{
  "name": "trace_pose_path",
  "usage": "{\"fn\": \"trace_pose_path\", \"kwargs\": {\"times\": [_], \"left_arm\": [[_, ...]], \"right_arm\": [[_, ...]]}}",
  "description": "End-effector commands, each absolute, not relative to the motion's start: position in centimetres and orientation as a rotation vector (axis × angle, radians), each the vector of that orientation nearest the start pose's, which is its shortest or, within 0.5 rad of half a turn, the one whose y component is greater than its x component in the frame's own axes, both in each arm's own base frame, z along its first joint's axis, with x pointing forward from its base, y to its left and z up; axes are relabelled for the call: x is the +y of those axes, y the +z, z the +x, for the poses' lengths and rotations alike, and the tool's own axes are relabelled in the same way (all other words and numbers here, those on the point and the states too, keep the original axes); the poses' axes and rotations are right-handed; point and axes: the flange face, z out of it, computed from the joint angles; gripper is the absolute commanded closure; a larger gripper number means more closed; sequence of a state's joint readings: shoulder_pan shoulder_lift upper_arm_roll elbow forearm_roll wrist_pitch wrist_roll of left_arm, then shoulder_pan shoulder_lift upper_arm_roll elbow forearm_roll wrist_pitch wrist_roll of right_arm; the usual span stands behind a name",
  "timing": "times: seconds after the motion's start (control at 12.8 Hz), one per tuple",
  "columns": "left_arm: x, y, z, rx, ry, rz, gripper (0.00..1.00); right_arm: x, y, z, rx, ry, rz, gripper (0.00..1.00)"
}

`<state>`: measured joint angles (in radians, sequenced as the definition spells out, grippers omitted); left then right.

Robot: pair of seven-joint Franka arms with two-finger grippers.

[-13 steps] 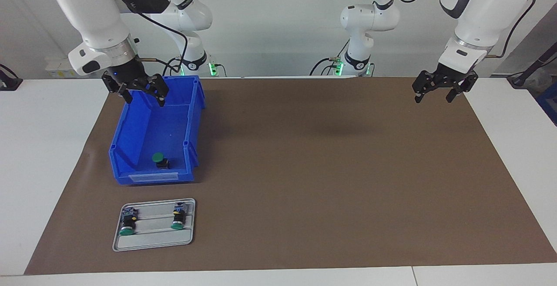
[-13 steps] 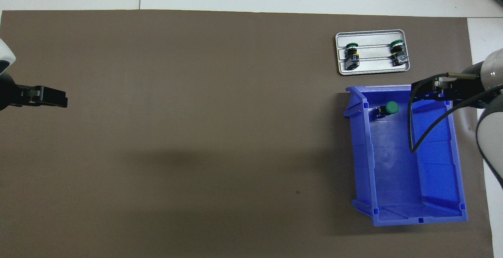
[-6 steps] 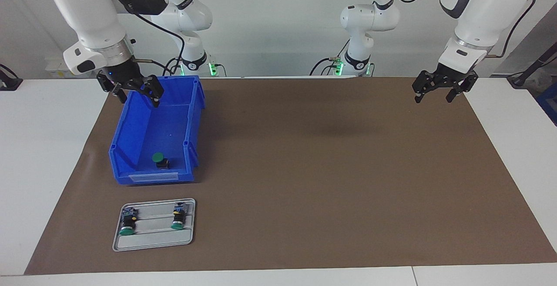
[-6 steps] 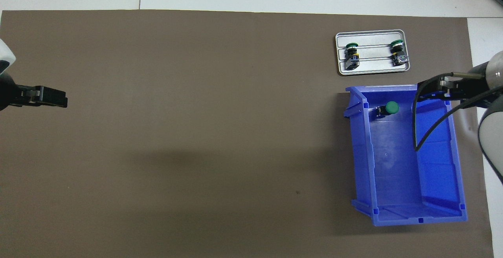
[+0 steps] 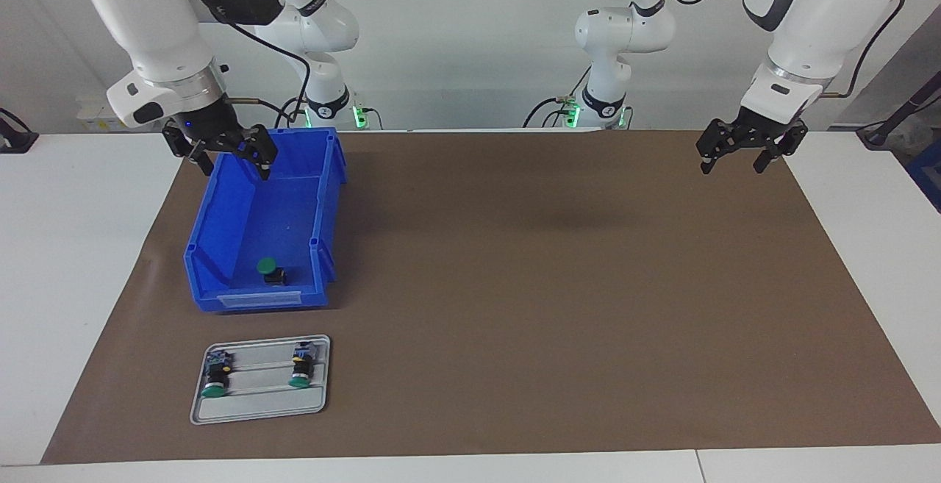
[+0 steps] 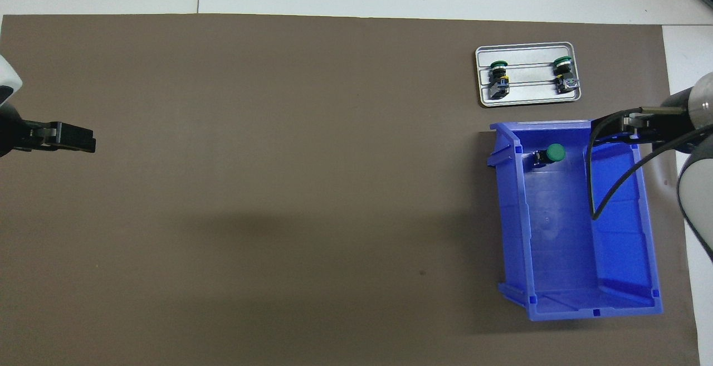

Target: Place and press button with both arms

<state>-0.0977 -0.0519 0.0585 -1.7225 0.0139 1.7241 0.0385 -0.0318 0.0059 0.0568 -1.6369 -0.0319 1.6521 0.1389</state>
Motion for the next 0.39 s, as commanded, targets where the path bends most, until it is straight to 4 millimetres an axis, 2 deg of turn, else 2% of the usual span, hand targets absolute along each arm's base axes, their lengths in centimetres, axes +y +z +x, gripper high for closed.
{"fn": "trace_pose_path", "kwargs": {"times": [0.0,0.31], "left_arm": [[-1.69,59.71,54.13,0.118,-0.072,-3.114,0.0],[-1.6,59.75,54.04,0.106,-0.067,-3.115,0.0]], "right_arm": [[0.74,59.89,55.8,0.15,-0.042,-3.151,0.0],[0.79,59.81,55.79,0.151,-0.04,-3.146,0.0]]}}
